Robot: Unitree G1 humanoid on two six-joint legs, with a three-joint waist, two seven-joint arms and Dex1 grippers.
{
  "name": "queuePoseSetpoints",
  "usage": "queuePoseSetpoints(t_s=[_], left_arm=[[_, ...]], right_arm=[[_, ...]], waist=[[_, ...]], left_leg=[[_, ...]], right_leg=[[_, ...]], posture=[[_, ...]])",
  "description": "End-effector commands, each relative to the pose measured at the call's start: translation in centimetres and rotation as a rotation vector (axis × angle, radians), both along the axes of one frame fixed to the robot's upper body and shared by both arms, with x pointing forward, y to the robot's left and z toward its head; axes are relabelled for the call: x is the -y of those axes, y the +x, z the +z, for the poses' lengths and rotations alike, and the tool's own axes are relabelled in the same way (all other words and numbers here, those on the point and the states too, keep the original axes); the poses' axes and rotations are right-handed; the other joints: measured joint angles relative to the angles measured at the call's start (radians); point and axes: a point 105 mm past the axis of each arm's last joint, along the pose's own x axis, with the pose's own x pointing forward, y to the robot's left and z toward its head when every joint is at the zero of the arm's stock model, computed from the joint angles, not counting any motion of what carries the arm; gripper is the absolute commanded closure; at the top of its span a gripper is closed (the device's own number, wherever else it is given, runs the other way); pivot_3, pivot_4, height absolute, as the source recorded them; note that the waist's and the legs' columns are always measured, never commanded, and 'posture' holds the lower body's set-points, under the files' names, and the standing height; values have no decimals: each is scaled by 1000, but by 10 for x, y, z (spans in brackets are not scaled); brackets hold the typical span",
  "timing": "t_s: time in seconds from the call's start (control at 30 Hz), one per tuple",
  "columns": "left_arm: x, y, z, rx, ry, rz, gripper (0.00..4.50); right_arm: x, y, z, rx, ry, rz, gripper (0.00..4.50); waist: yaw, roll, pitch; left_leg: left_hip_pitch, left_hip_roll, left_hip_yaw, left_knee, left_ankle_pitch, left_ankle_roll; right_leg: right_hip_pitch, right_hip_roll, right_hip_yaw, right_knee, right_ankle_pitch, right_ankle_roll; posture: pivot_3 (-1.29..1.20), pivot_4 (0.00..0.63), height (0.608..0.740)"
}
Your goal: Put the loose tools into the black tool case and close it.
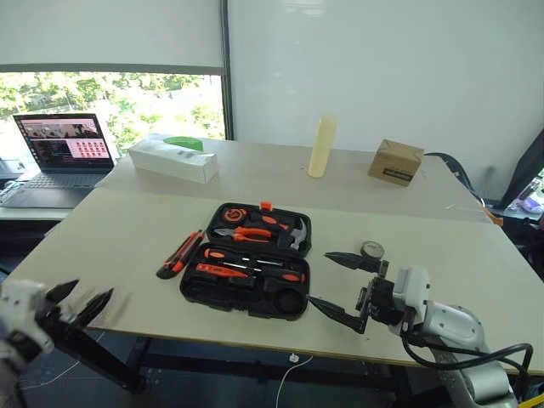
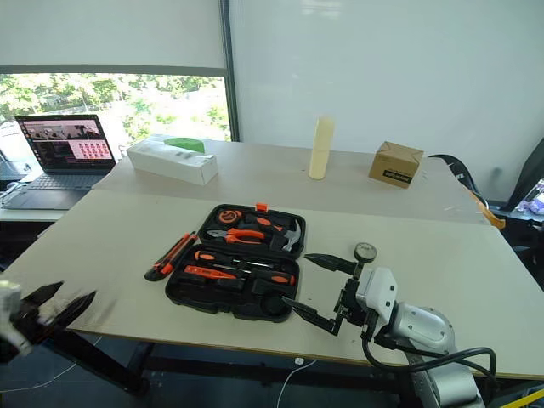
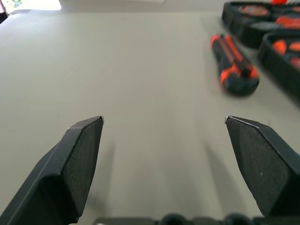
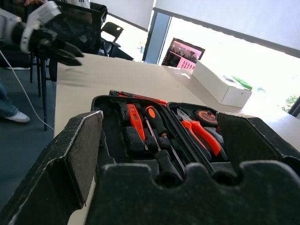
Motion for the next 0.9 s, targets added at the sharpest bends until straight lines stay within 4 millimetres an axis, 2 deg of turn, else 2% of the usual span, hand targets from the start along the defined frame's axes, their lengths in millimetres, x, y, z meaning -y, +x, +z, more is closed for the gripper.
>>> queuePoseSetpoints(t_s=[0.03,0.1,0.23,0.4,0.57,0.6,0.67,0.73,0.8,0.83,0.9], left_arm=[[32,34,12,-94,56,-87,36],[42,52,14,-159,80,-91,36],[53,74,15,-226,124,-98,36],[60,92,6,-299,172,-105,36],[72,98,-3,-331,156,-150,36],[75,99,-5,-330,148,-162,551],[78,99,-6,-330,129,-177,1048],[78,98,-10,-345,132,-189,1774],[72,98,-9,-340,139,-171,2419],[65,100,-3,-306,135,-155,2707],[55,103,11,-227,123,-145,2781]], right_arm=[[-2,0,12,49,-4,17,0],[-4,0,12,47,-3,18,0],[-6,-1,11,44,-1,20,0],[-6,-2,12,44,7,9,0],[-5,-2,13,44,13,-5,0],[-5,-2,13,43,13,-6,0],[-5,-1,13,42,14,-7,0],[-5,-2,13,40,12,-5,0],[-6,-2,13,39,11,-4,0],[-5,-2,12,37,8,-3,0],[-5,-2,12,34,5,-2,0]], waist=[[-1,0,0],[-10,0,0],[-29,0,0],[-37,0,0],[-35,0,0],[-34,0,0],[-32,0,0],[-30,0,0],[-28,0,0],[-28,0,0],[-27,0,0]], left_leg=[[0,-1,-1,0,0,0],[0,-1,0,-1,0,-1],[0,-2,0,-3,0,-1],[0,-2,1,-8,0,-2],[0,-3,6,-7,0,-2],[0,-3,6,-7,0,-2],[0,-3,6,-7,0,-2],[0,-3,6,-7,0,-2],[1,-3,7,-7,0,-2],[1,-3,7,-7,0,-2],[1,-3,7,-7,0,-2]], right_leg=[[0,1,0,0,0,0],[0,1,0,0,0,0],[-1,2,1,0,0,0],[-2,3,1,-2,-1,-1],[-2,1,1,-2,-1,0],[-2,1,1,-2,-1,0],[-2,1,1,-1,-1,0],[-2,1,1,-1,-1,0],[-2,1,1,-1,-1,0],[-2,1,1,-1,-1,0],[-2,1,1,-1,-1,0]], posture=[[0,150,740],[0,150,740],[0,150,740],[0,150,740],[0,150,740],[0,150,740],[0,150,740],[0,150,740],[0,150,740],[0,150,740],[0,150,740]])
